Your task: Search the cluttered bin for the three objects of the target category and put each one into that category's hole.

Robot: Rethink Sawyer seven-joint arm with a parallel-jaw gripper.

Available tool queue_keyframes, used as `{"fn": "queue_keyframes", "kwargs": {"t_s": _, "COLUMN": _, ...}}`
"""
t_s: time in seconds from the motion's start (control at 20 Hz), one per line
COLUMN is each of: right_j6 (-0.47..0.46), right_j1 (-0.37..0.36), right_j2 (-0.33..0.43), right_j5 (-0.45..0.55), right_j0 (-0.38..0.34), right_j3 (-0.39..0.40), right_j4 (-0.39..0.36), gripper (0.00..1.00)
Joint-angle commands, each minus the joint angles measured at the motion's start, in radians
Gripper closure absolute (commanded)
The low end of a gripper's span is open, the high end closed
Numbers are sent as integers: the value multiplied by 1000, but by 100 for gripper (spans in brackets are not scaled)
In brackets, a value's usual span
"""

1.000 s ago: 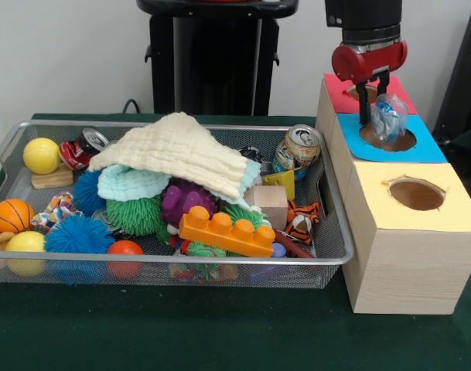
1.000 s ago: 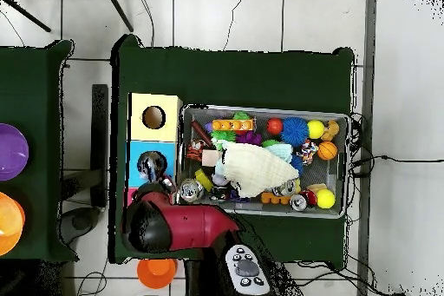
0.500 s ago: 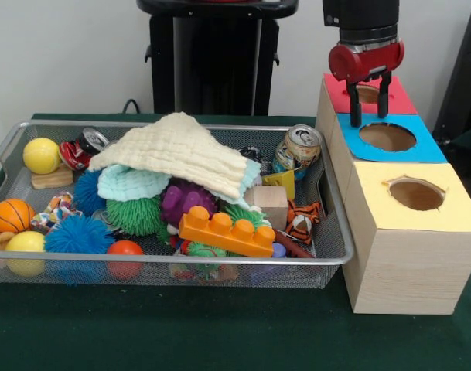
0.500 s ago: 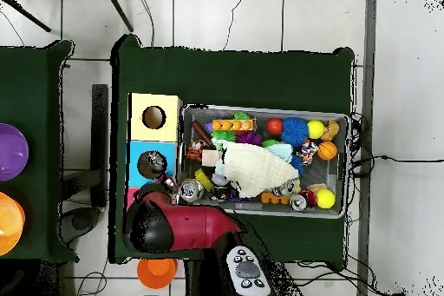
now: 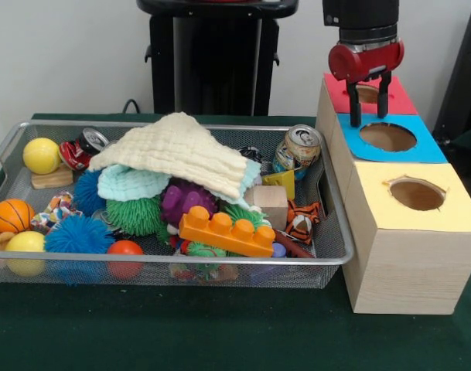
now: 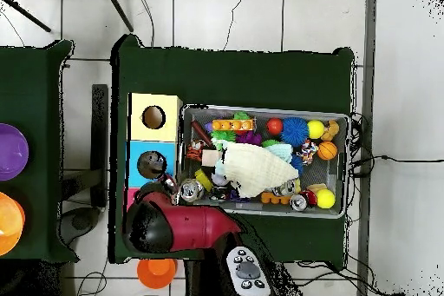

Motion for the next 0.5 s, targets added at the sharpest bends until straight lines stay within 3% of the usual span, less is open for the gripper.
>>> {"fn": "queue_keyframes", "kwargs": {"t_s": 0.05, "right_j6": 223, "right_j1": -71, "right_j2": -40, "right_j5": 72, "right_j0": -46, "right_j3": 11, "right_j4": 19, "gripper": 0}}
{"fn": "queue_keyframes", "kwargs": {"t_s": 0.25, "right_j6": 238, "right_j1": -167, "right_j2": -70, "right_j5": 117, "right_j0": -50, "right_j3": 16, "right_j4": 46, "gripper": 0}}
{"fn": "queue_keyframes", "kwargs": {"t_s": 0.5, "right_j6": 259, "right_j1": -194, "right_j2": -64, "right_j5": 117, "right_j0": -53, "right_j3": 17, "right_j4": 70, "gripper": 0}}
